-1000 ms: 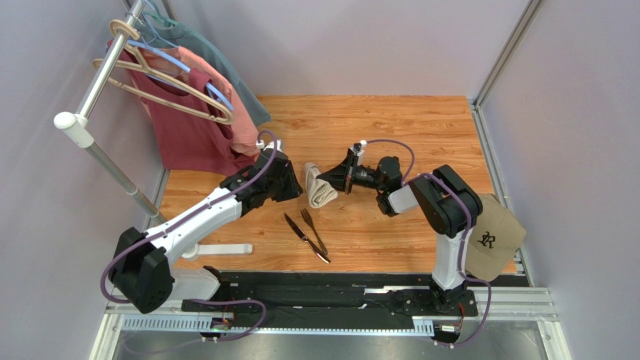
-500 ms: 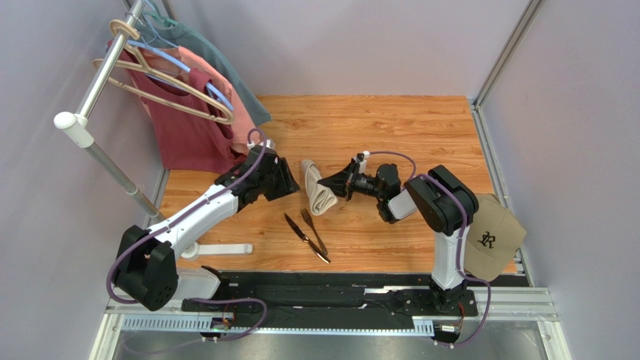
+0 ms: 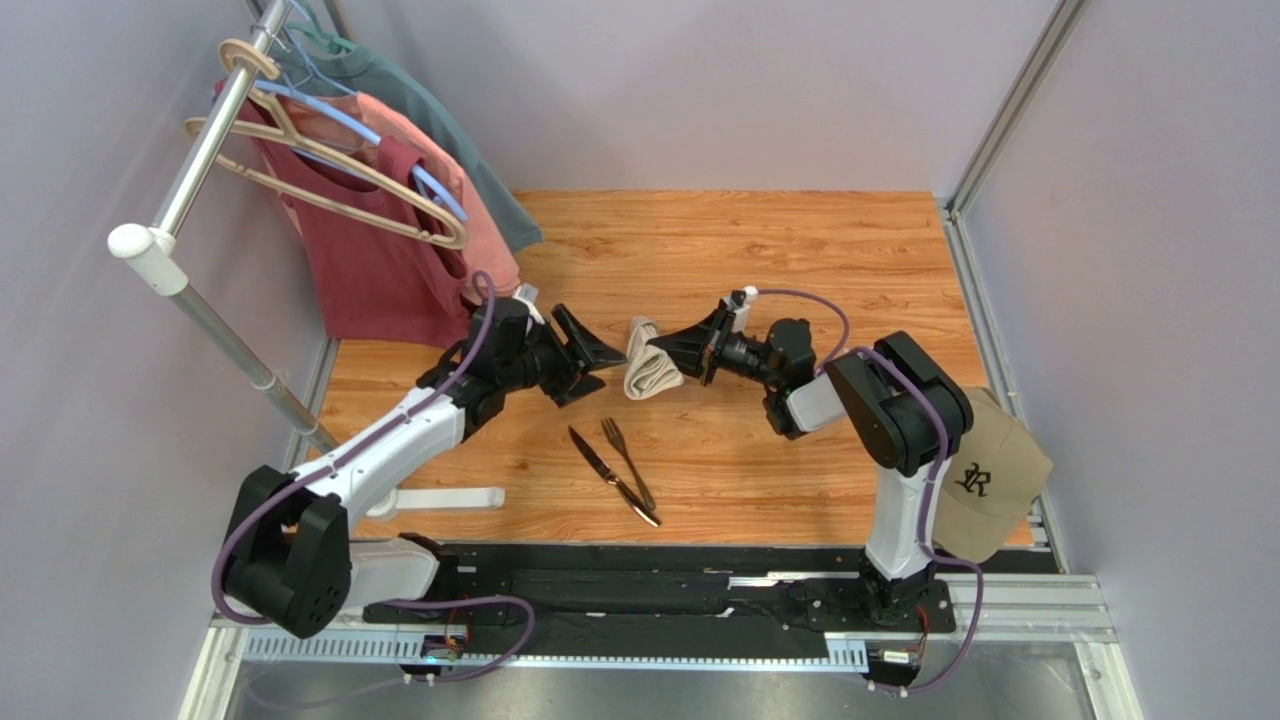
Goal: Fold the napkin into a case and place the utensils inside
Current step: Turn over the smaller rectangle folded napkin at the center of the board.
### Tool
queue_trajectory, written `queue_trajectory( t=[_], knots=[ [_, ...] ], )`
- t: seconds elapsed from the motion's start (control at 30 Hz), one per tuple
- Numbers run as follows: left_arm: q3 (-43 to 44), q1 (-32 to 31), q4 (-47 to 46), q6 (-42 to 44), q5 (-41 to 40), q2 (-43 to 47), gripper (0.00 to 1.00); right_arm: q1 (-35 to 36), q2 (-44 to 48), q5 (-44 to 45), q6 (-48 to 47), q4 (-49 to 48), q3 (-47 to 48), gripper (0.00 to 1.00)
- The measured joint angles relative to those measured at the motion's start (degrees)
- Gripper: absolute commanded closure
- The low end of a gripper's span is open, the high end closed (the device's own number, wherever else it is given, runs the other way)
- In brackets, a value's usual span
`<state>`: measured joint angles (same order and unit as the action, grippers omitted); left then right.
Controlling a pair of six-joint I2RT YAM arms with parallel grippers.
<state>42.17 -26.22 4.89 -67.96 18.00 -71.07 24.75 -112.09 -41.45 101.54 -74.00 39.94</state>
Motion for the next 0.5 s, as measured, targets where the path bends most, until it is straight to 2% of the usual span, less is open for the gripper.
queue_trajectory(
  t=[0.2, 0.5],
  knots=[
    [5.6, 1.6, -5.9, 1.6, 6.4, -3.7, 0.31, -1.4, 0.7, -0.6, -0.9, 0.0, 0.4, 1.0],
    [2.1, 4.7, -12.2, 6.7, 14.8, -7.1, 0.32, -1.9, 0.3, -2.0, -3.1, 0.0, 0.5, 1.0]
  ],
)
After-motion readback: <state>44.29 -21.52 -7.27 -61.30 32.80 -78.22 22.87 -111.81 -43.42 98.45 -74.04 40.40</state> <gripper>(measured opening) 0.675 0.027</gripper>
